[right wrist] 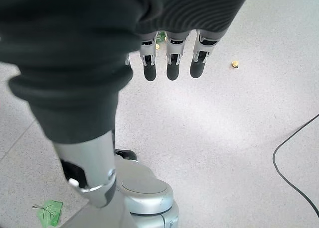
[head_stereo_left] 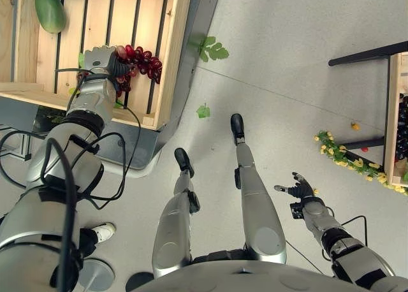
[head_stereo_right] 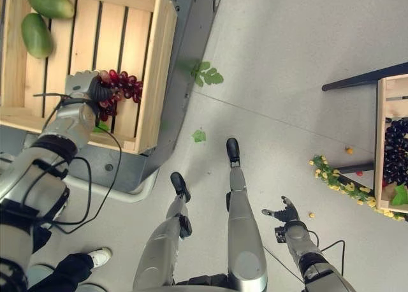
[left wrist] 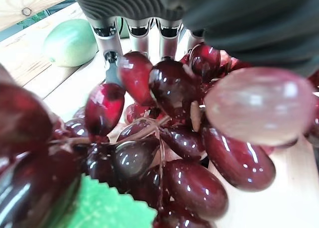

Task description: Pick up the fruits from the basket on one side to the basket on the other side

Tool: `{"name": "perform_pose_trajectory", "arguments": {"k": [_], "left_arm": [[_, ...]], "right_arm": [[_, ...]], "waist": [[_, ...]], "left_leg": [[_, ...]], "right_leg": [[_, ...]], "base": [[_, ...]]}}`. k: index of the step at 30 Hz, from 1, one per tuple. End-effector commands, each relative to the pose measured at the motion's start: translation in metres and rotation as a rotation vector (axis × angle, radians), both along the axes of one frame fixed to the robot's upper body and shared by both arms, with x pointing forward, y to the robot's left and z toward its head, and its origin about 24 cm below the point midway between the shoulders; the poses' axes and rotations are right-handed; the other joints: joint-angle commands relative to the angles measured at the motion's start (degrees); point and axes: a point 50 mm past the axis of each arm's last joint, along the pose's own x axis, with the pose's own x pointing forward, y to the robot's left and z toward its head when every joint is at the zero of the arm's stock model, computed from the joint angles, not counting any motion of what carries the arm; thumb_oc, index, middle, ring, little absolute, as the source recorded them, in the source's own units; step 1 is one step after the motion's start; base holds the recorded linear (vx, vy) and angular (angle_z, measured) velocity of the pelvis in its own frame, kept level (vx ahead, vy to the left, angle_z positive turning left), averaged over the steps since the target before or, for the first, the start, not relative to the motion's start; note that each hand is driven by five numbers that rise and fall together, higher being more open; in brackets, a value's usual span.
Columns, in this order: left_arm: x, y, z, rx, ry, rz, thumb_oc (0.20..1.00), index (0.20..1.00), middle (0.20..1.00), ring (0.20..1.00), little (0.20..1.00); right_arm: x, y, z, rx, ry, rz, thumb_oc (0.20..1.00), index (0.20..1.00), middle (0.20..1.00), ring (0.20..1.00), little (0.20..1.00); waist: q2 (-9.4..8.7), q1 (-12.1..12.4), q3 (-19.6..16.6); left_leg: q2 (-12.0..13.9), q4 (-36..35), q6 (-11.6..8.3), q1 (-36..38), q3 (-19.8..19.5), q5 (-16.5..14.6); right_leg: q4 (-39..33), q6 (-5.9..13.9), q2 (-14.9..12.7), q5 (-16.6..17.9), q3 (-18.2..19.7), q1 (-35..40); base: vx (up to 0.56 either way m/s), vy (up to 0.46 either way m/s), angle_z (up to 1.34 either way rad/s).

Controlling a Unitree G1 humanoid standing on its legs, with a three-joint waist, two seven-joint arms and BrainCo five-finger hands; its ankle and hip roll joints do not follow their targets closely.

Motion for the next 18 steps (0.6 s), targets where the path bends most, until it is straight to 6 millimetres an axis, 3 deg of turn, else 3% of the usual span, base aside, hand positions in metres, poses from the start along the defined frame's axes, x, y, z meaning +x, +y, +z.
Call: {"name": "perform_pose_trajectory", "arguments": {"k": [1, 10, 18], "left_arm": [[-0.006, 0.026, 0.024, -0.011, -0.071, 0.084, 0.2, 0.2, 0.2, 0.2, 0.2], [-0.005, 0.024, 0.022, -0.035, -0.075, 0.073, 0.2, 0.2, 0.2, 0.2, 0.2], [-0.019, 0.039, -0.017, -0.631, -0.16, 0.081, 0.2, 0.2, 0.2, 0.2, 0.2]], "right_arm": [[-0.017, -0.014, -0.005, -0.004, 0.029, -0.057, 1.0, 1.0, 1.0, 1.0, 1.0], [-0.017, -0.016, -0.004, 0.0, 0.021, -0.071, 1.0, 1.0, 1.0, 1.0, 1.0], [-0.025, -0.018, -0.01, 0.029, 0.057, -0.103, 1.0, 1.0, 1.0, 1.0, 1.0]], "waist": [[-1.46, 0.2, 0.0], [-1.72, 0.2, 0.0], [-1.68, 0.8, -0.5]], "left_leg": [[-1.4, 3.2, 0.88, -9.3, -3.4, 2.7], [-1.2, 3.1, 0.8, -9.3, -3.8, 2.9], [-1.4, 3.0, 0.77, -8.8, -4.1, 3.0]], "right_leg": [[0.5, 5.84, -0.7, -6.1, -1.6, 1.8], [0.5, 5.79, -0.6, -6.1, -1.9, 2.0], [0.5, 5.39, -0.4, -6.2, -2.1, 2.6]], "base": [[0.0, 0.0, 0.0], [0.0, 0.0, 0.0], [0.0, 0.0, 0.0]]}}
